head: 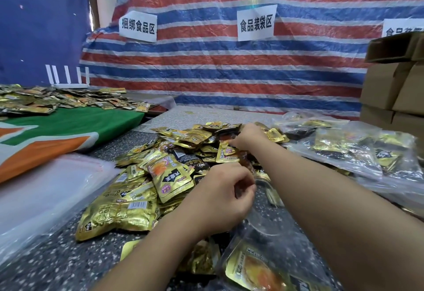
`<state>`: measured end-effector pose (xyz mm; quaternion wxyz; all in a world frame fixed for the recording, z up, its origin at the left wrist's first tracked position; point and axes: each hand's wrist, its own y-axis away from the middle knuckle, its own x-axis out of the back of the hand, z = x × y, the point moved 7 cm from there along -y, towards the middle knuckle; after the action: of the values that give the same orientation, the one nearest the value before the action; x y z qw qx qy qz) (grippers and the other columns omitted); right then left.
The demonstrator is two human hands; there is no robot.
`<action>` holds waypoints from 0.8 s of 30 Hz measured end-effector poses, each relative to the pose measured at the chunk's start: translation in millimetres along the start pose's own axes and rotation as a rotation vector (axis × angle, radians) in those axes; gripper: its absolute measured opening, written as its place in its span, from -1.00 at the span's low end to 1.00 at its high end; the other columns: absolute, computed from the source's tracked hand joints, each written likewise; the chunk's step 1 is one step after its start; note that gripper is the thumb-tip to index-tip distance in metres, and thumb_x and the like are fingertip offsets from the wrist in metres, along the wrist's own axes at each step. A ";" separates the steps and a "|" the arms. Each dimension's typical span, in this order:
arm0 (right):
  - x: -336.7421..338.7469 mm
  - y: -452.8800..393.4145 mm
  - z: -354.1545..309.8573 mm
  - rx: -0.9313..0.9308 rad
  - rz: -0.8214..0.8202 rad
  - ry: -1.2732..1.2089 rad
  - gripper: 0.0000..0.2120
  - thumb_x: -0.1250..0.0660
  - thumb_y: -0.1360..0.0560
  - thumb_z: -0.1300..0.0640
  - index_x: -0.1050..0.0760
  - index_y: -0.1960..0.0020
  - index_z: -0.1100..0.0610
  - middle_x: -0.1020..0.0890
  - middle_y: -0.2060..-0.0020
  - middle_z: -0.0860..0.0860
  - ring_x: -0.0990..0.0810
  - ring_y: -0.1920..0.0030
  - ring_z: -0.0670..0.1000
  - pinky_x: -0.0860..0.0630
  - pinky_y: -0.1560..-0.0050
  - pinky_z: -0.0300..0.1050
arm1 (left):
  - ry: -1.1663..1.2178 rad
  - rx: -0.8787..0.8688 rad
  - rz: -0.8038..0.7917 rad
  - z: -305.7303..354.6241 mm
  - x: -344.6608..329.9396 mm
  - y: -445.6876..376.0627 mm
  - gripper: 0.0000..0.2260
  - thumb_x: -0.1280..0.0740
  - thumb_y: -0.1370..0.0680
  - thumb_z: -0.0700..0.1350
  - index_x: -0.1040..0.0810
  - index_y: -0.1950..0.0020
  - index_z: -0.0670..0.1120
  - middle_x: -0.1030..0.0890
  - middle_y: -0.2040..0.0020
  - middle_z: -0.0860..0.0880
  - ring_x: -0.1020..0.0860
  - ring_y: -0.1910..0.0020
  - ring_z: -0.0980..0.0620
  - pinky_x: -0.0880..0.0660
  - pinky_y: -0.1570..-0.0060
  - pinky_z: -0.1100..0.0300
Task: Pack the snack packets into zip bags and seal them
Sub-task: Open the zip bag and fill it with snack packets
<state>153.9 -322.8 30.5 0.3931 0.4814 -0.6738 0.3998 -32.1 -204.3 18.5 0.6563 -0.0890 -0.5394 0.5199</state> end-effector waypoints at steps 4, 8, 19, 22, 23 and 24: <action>-2.3 3.8 1.6 -0.050 -0.278 -0.186 -0.73 -0.32 -0.61 0.00 -0.39 0.08 0.19 -0.45 0.26 0.05 -0.51 0.21 0.03 -0.47 0.22 -0.15 | -0.009 0.038 -0.005 -3.3 -1.0 0.5 -0.94 -0.38 -0.52 -0.14 -0.63 0.13 -0.08 -0.54 0.22 0.09 -0.48 0.22 0.20 -0.32 0.21 0.45; -11.6 19.4 20.2 -0.165 -0.485 -0.407 -0.84 -0.36 -0.57 0.11 -0.44 0.11 0.14 -0.46 0.30 0.03 -0.37 0.36 -0.05 -0.25 0.42 -0.22 | 0.032 0.217 -0.011 -17.3 -4.4 0.6 -0.90 -0.39 -0.55 -0.11 -0.61 0.18 0.01 -0.54 0.30 0.19 -0.50 0.29 0.30 -0.31 0.31 0.49; -20.5 62.8 51.3 -0.218 -0.349 -0.959 -0.91 -0.32 -0.56 0.24 -0.48 -0.04 0.25 -0.52 0.19 0.11 -0.56 0.33 0.04 -0.56 0.37 -0.12 | 0.075 0.567 -0.135 -41.9 -16.3 11.0 -0.83 -0.39 -0.56 0.05 -0.67 0.16 0.01 -0.61 0.32 0.07 -0.49 0.38 0.17 -0.37 0.35 0.25; -12.5 75.0 53.0 -0.220 -0.337 -1.208 -0.88 -0.32 -0.57 0.32 -0.50 -0.10 0.30 -0.59 0.12 0.16 -0.63 0.26 0.07 -0.64 0.28 -0.05 | 0.172 0.654 -0.089 -47.7 -16.5 12.8 -0.71 -0.37 -0.55 0.15 -0.69 0.20 -0.02 -0.64 0.37 -0.05 -0.43 0.50 0.11 -0.33 0.40 0.24; -9.7 80.1 54.2 -0.218 -0.330 -1.287 -0.85 -0.32 -0.56 0.35 -0.49 -0.12 0.32 -0.61 0.06 0.19 -0.65 0.19 0.10 -0.65 0.27 -0.04 | 0.197 0.682 -0.079 -49.3 -17.1 13.4 -0.65 -0.35 -0.54 0.21 -0.69 0.21 -0.04 -0.62 0.39 -0.07 -0.41 0.52 0.10 -0.32 0.41 0.25; -7.1 85.0 55.7 -0.217 -0.320 -1.353 -0.86 -0.31 -0.56 0.37 -0.49 -0.12 0.33 -0.63 0.05 0.21 -0.66 0.15 0.12 -0.66 0.29 -0.04 | 0.219 0.706 -0.070 -50.9 -17.8 14.1 -0.59 -0.33 -0.53 0.25 -0.69 0.21 -0.07 -0.60 0.40 -0.07 -0.41 0.52 0.09 -0.32 0.41 0.25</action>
<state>65.5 -353.0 -10.3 -0.0126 0.6756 -0.7274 -0.1196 2.6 -189.4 -22.5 0.7178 0.1063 -0.2559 0.6387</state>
